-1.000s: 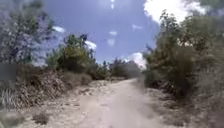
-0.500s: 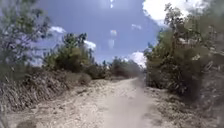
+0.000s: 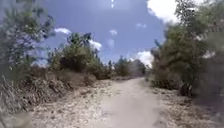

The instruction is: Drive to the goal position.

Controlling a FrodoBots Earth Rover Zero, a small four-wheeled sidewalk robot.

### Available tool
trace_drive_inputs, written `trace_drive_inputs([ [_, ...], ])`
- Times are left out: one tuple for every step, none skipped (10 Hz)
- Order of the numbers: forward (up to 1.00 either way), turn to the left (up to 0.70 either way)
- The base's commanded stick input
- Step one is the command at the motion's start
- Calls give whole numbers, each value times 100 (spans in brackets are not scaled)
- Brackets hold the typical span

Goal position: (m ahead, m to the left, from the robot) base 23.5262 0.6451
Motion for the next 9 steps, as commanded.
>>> trace_drive_inputs([
  [45,0],
  [45,0],
  [45,0],
  [45,0],
  [45,0],
  [45,0],
  [45,0],
  [45,0],
  [45,0],
])
